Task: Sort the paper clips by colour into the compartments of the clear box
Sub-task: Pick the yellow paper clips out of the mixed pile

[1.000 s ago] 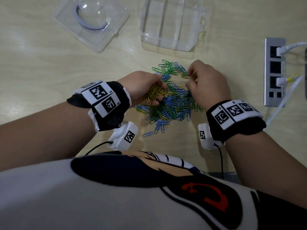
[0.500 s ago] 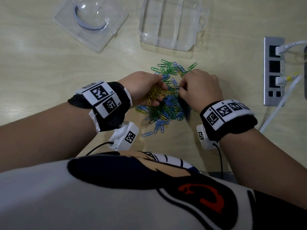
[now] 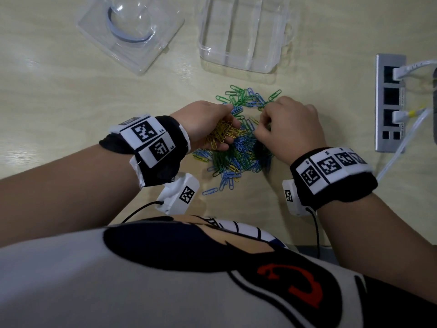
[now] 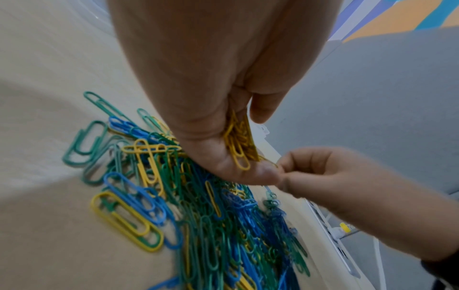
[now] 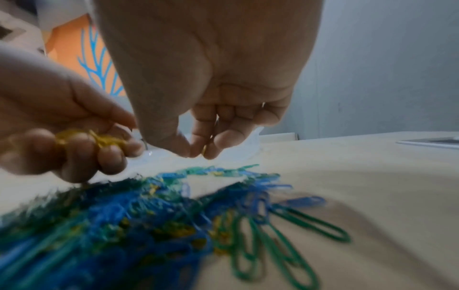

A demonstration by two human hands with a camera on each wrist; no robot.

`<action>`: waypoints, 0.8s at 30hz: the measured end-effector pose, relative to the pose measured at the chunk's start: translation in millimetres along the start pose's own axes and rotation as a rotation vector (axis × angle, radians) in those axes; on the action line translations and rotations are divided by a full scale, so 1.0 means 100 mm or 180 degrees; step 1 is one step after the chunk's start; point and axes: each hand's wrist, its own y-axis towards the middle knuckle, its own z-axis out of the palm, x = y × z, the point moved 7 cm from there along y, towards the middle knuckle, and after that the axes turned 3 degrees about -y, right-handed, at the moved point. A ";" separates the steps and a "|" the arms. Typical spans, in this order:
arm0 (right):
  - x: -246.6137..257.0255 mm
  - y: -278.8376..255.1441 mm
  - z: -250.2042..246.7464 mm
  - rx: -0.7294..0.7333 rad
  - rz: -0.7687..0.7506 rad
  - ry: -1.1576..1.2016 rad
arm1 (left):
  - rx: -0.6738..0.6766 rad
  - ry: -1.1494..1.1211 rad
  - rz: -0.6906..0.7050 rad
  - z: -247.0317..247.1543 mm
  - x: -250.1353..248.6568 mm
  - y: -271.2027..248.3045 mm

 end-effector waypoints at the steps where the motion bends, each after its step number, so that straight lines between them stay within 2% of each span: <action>1: 0.05 -0.03 -0.04 -0.0031 -0.0036 0.0157 | -0.0007 -0.0018 -0.0003 0.00 0.00 0.00; 7: 0.52 -0.15 -0.18 -0.0163 -0.0653 0.0640 | -0.0024 -0.0195 0.0046 0.05 0.02 0.01; 9: 0.49 -0.15 -0.21 -0.0255 -0.0508 0.1069 | -0.0002 -0.0229 0.0054 0.06 0.02 0.01; 12: 0.27 -0.07 -0.21 -0.0515 -0.0043 0.1608 | 0.0056 -0.0265 -0.0012 0.04 0.03 0.01; 15: 0.02 0.06 0.02 -0.0178 0.0287 0.0851 | 0.0104 -0.0186 -0.0055 0.01 0.04 0.01; 18: 0.02 0.04 0.18 0.0045 0.0074 0.0230 | 0.0106 -0.0164 -0.0043 -0.01 0.03 0.01; 20: 0.07 0.02 0.17 -0.0074 0.0002 0.0284 | 0.0074 -0.0167 -0.0032 -0.03 0.03 0.02; 24: -0.04 0.11 0.11 -0.0280 0.0349 0.0629 | 0.0034 -0.0148 -0.0050 -0.05 0.03 0.02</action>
